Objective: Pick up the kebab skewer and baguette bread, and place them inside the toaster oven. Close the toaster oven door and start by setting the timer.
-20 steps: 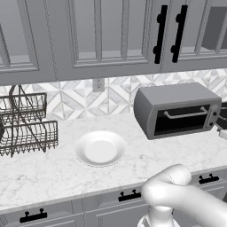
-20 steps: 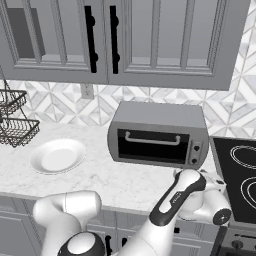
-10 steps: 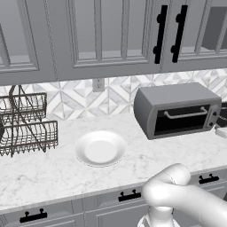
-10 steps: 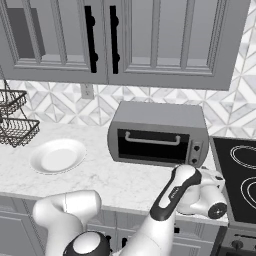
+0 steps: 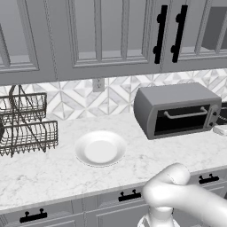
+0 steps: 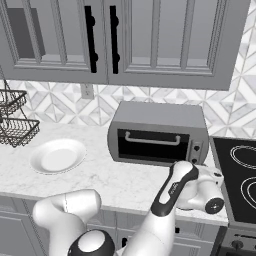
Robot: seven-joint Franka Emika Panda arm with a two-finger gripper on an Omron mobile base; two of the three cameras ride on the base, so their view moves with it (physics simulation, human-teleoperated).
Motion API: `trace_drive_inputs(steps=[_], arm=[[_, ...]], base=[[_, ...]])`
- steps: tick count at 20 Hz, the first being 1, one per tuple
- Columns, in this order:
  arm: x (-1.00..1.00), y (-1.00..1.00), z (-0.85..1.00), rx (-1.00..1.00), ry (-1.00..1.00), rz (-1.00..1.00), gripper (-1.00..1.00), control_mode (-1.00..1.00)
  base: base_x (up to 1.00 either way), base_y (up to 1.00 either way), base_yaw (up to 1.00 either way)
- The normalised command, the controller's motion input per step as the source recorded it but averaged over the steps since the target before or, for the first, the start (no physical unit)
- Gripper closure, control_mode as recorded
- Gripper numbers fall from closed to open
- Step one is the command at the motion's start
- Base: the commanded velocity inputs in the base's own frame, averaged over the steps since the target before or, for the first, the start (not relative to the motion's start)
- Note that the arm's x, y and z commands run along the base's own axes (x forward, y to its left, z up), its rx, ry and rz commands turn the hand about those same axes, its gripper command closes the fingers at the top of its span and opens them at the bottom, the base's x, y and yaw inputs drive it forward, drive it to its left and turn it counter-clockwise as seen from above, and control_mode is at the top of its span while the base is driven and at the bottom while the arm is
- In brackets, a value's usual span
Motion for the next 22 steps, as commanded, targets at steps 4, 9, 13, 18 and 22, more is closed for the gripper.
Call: trace_drive_inputs(steps=[4,9,13,18,22], arm=[[0.0,0.0,-0.09,0.0,0.0,0.0,-1.0,-1.0],[0.0,-0.03,-0.25,-0.02,0.0,0.0,-1.0,-1.0],[0.02,-0.03,-0.26,-0.08,0.0,-0.01,-1.0,-1.0],[0.2,0.0,-0.07,-0.1,0.0,-0.05,-1.0,-1.0],[0.25,-0.07,0.0,-0.01,0.0,-0.03,-1.0,-1.0]], base=[[0.0,0.0,0.0],[0.0,0.0,0.0],[0.0,0.0,0.0],[0.0,0.0,0.0],[0.0,0.0,0.0]])
